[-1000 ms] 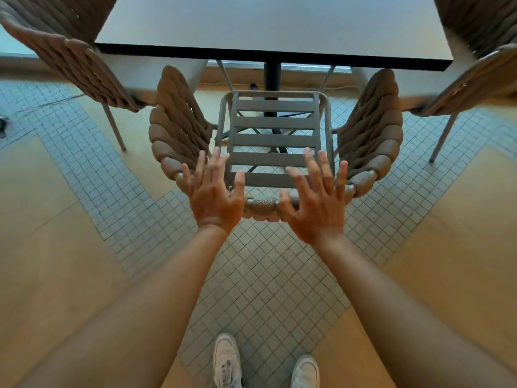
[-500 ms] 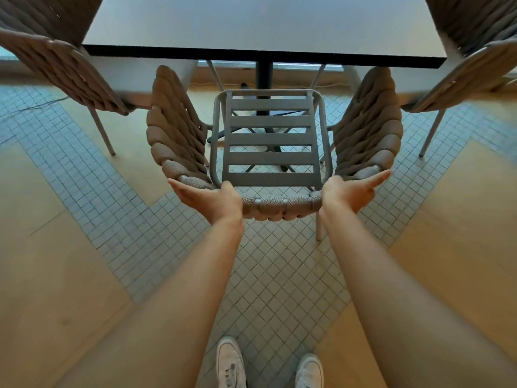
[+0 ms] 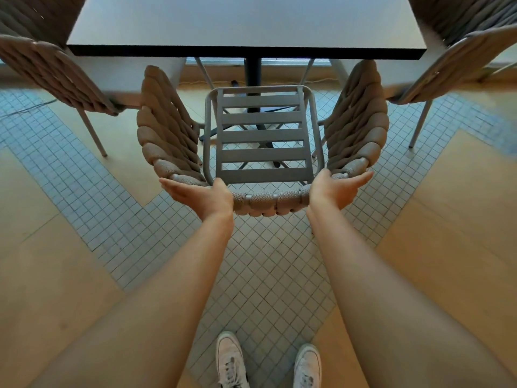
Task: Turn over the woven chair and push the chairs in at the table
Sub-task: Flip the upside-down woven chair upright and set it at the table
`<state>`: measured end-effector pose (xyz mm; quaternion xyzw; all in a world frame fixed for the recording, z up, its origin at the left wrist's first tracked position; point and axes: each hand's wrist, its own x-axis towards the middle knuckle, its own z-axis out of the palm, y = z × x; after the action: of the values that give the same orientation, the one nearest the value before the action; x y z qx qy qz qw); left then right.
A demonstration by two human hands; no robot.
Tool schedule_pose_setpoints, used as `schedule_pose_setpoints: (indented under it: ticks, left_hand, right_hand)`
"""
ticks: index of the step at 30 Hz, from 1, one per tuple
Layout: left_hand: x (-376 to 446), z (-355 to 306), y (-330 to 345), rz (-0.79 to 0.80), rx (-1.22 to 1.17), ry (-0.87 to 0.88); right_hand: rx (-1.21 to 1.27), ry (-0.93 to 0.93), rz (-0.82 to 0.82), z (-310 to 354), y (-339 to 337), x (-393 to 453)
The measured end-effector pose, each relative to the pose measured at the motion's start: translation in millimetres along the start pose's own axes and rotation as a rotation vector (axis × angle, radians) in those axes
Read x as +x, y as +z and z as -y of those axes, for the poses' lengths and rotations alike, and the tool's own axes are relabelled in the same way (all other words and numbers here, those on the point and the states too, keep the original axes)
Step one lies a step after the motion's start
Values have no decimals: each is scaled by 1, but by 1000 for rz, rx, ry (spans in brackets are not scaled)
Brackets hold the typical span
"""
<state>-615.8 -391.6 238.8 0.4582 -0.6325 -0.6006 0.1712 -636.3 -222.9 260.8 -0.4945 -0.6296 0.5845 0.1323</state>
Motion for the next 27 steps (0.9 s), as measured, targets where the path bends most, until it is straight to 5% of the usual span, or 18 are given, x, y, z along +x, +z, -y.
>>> schedule_pose_setpoints:
  ticks: [10, 27]
  left_hand:
    - [-43, 5, 19, -69, -231, -217]
    - [-45, 4, 22, -123, -194, -238]
  right_hand:
    - [201, 313, 44, -14, 8, -36]
    - [267, 305, 55, -14, 11, -40]
